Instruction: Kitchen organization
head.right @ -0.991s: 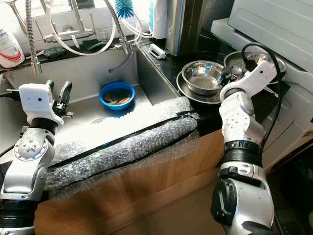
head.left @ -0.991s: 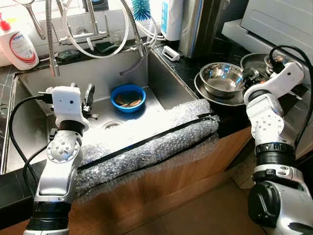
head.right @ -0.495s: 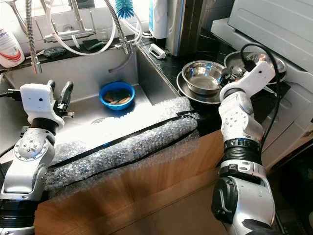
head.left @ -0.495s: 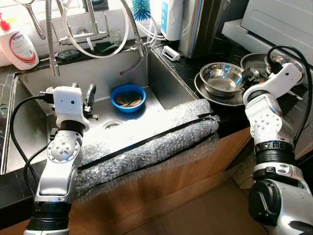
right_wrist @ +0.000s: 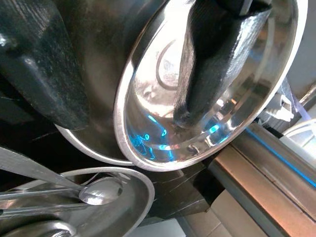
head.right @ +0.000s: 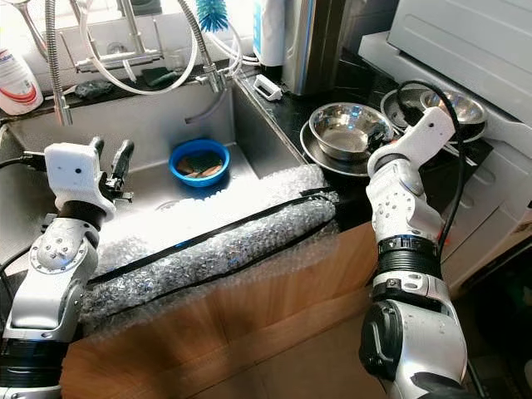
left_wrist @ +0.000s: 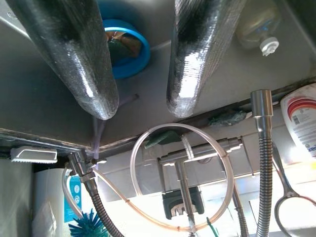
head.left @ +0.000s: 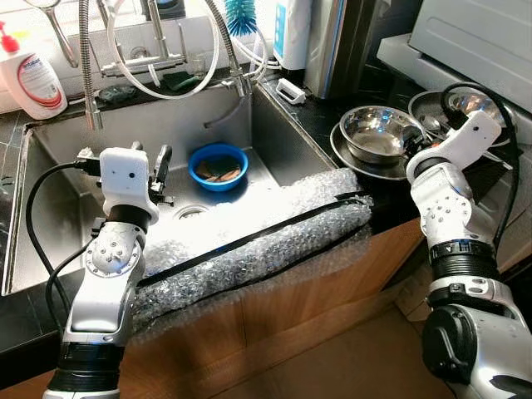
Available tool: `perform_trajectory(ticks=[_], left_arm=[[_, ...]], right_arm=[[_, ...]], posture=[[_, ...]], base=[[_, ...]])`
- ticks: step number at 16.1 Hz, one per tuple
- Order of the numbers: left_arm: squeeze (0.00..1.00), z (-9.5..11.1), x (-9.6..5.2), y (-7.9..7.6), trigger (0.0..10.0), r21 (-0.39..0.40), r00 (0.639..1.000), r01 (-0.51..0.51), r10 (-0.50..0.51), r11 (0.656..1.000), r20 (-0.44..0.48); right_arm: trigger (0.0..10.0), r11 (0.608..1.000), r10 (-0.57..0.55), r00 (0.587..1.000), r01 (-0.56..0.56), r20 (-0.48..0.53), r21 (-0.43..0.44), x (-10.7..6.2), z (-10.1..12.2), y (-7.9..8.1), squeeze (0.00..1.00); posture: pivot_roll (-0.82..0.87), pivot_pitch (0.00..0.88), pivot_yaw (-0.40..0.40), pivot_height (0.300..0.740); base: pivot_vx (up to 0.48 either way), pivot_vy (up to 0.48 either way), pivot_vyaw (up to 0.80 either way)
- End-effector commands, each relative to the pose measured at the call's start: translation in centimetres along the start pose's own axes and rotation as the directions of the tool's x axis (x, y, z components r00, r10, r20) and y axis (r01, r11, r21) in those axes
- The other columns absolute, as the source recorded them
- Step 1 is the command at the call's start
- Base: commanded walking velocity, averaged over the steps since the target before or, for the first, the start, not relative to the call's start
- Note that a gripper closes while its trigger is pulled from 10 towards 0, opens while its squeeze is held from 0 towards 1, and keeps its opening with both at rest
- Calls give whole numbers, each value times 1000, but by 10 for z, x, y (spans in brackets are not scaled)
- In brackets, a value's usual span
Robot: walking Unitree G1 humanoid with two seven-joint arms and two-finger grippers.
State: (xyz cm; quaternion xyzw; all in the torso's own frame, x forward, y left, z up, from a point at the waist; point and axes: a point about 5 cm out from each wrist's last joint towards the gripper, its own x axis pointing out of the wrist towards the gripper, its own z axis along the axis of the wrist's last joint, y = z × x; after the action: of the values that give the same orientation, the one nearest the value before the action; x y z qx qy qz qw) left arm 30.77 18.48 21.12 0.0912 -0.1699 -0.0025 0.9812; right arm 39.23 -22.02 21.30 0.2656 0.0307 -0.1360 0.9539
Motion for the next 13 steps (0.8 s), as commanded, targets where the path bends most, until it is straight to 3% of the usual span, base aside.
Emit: perform_trajectory(ticks=[1,7,8,9,13], left_arm=[[0,3,-1,-2,10000,15,1000,9,-9,1000,9],[0,4,1,-1,10000,-3,1000,-5,6,1000,11],[0,4,1,-1,10000,-3,1000,-4,4,1000,10],[0,3,1,-1,10000,-3,1000,0,0,1000,7],[0,3,1,-4,10000,-7,1000,15,-15,1000,2]], right_arm=[[10000,1000,12,999,-13,-31,-26,1,-3,4,0],[10000,994,80,995,-84,-60,-64,1,-6,14,0],[902,995,87,994,-90,-67,-53,1,-6,15,0],[0,994,93,993,-96,-69,-52,1,-6,16,0],[0,993,99,992,-103,-76,-51,1,-7,17,0]], posture=[[1,47,9,740],[1,48,8,740],[1,47,7,740],[2,48,7,740],[1,51,9,740]], base=[[0,0,0],[0,0,0],[0,0,0],[0,0,0],[0,0,0]])
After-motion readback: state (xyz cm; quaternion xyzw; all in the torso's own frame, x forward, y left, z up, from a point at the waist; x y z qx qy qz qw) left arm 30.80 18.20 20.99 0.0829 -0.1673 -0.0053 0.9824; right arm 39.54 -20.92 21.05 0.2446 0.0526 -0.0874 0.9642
